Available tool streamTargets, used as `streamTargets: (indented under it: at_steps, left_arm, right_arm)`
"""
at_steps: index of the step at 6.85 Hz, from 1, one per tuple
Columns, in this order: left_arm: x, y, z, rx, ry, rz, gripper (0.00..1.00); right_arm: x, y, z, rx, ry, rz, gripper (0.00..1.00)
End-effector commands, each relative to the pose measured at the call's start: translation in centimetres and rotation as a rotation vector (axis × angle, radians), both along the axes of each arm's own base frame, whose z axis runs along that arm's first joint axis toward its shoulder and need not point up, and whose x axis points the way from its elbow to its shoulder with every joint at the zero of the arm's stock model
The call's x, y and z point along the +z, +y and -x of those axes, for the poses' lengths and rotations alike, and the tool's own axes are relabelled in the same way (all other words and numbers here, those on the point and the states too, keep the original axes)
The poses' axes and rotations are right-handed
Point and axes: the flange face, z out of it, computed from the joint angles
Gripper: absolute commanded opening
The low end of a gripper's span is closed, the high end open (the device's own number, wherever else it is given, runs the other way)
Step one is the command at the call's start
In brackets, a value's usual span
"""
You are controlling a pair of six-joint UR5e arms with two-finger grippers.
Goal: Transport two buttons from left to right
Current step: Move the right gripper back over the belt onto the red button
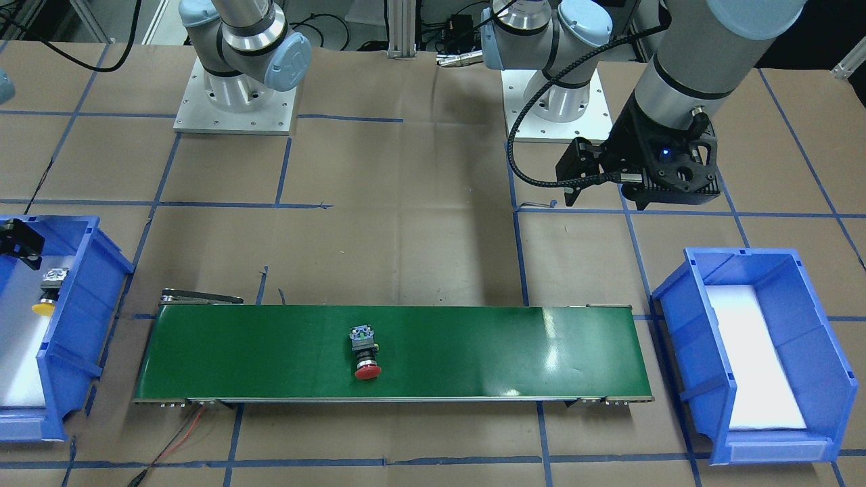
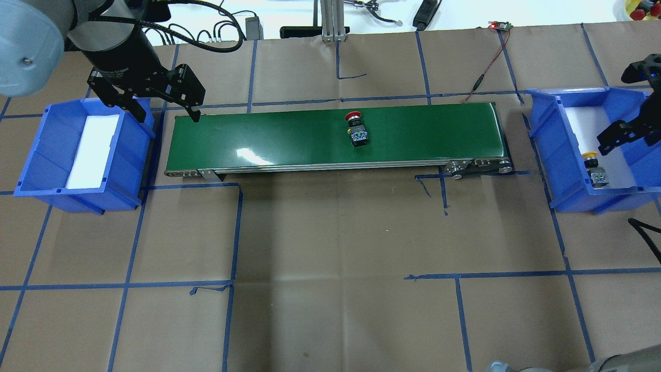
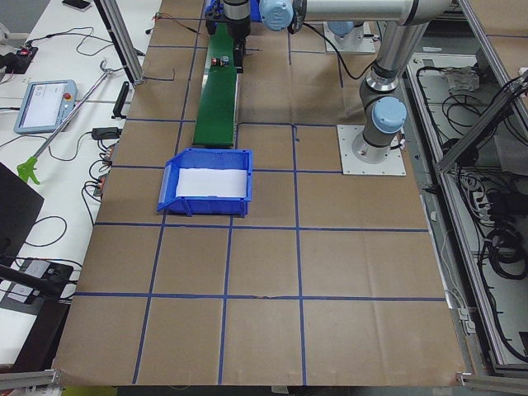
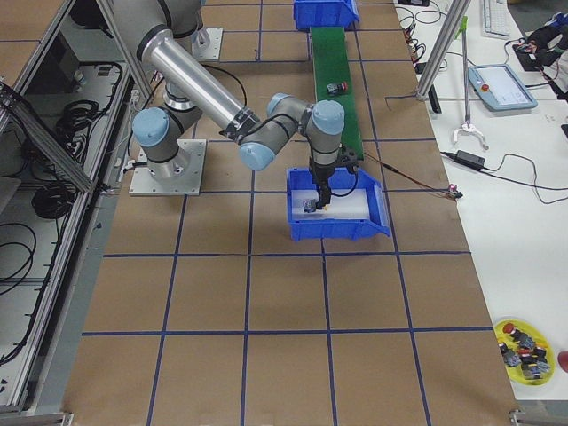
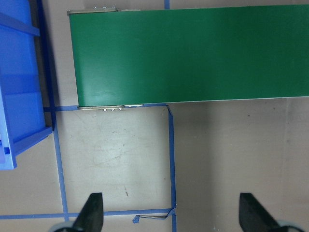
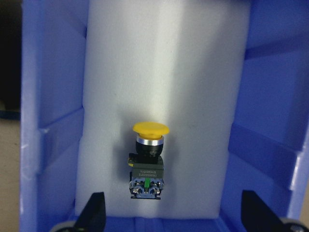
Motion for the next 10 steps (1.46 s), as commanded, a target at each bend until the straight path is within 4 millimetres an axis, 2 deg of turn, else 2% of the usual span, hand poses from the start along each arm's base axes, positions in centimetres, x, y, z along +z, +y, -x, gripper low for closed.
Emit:
streamTargets:
  at_steps: [1, 3, 4, 5, 6, 7, 9, 10]
  left_arm:
    - [0.1, 0.1, 0.0, 0.002, 0.001, 0.003, 1.00]
    - [0.2, 0.1, -0.1, -0.003, 0.000, 0.004, 1.00]
    - [0.0, -0.2, -0.2, 0.006, 0.000, 0.000, 1.00]
    - [0.0, -0.1, -0.1, 0.005, 0.001, 0.000, 1.00]
    - [0.0, -0.3, -0.2, 0.005, 0.001, 0.000, 1.00]
    - [-0.1, -0.5, -0.2, 0.006, 0.000, -0.002, 1.00]
    - [0.0, -0.2, -0.2, 0.003, 0.000, 0.000, 1.00]
    - [0.3, 0.0, -0.1, 0.002, 0.001, 0.006, 1.00]
  right_arm:
    - [7.9, -1.7, -4.0, -0.108, -0.002, 0.054, 1.00]
    - [11.7, -3.7, -14.5, -0.122, -0.035, 0.033, 1.00]
    - [13.6, -3.6, -21.0, -0.063, -0.033, 0.068, 1.00]
    - [14.4, -2.5, -28.0, -0.083, -0.047, 0.091, 1.00]
    - [14.4, -1.7, -32.3, -0.095, -0.061, 0.094, 1.00]
    - [14.0, -1.3, -33.2, -0.080, -0.061, 0.083, 1.00]
    - [12.5, -1.6, -33.6, -0.078, -0.073, 0.058, 1.00]
    - [11.2, -1.4, -34.2, -0.100, -0.131, 0.036, 1.00]
